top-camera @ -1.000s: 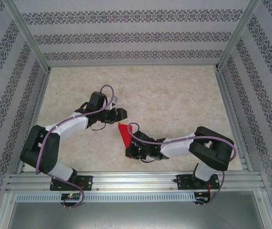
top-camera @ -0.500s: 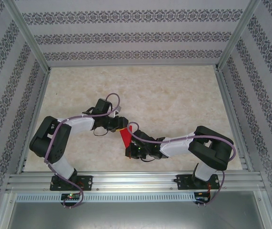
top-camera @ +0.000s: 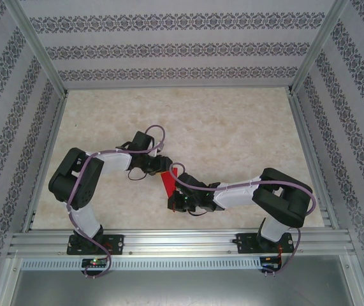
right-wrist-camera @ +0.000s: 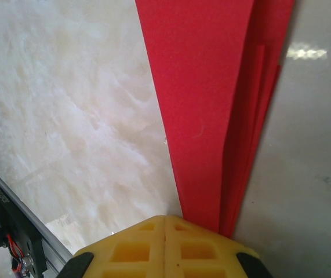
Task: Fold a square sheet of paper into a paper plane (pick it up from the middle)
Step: Fold the wing for the fifth time at the center of the table.
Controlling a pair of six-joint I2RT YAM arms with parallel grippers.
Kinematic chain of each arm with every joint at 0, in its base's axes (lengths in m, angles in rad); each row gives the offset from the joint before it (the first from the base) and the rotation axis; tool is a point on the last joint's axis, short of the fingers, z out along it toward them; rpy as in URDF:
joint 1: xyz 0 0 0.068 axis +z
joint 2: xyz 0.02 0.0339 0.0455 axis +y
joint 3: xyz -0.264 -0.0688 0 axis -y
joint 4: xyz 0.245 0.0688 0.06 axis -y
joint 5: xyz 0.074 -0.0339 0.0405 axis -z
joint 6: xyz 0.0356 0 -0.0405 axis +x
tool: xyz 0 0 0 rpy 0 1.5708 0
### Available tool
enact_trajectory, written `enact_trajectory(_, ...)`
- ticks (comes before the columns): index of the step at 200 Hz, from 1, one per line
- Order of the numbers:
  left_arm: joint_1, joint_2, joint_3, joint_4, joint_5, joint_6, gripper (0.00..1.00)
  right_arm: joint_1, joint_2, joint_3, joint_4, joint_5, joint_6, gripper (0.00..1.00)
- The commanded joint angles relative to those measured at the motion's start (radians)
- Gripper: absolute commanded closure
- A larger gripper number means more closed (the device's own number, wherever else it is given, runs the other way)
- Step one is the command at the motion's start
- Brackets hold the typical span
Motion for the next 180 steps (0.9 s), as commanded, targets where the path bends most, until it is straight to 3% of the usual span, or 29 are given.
enact_trajectory(1, 0.030, 0.018, 0.043, -0.009, -0.081, 0.056, 0.54, -0.009, 0.026, -0.045, -0.210, -0.010, -0.026, 1.00)
enact_trajectory(66, 0.074, -0.008, 0.073, -0.015, -0.056, 0.031, 0.54, -0.026, 0.020, -0.041, -0.219, -0.039, -0.099, 1.00)
enact_trajectory(119, 0.072, -0.265, 0.023, -0.098, -0.086, -0.014, 0.53, -0.072, 0.035, 0.052, -0.282, -0.070, -0.279, 1.00)
enact_trajectory(142, 0.031, -0.348, -0.042, -0.093, -0.053, -0.020, 0.57, -0.093, 0.038, 0.084, -0.288, -0.082, -0.366, 1.00)
enact_trajectory(180, -0.063, -0.323, -0.119, -0.043, -0.004, -0.049, 0.67, -0.120, 0.011, 0.098, -0.287, -0.089, -0.432, 1.00)
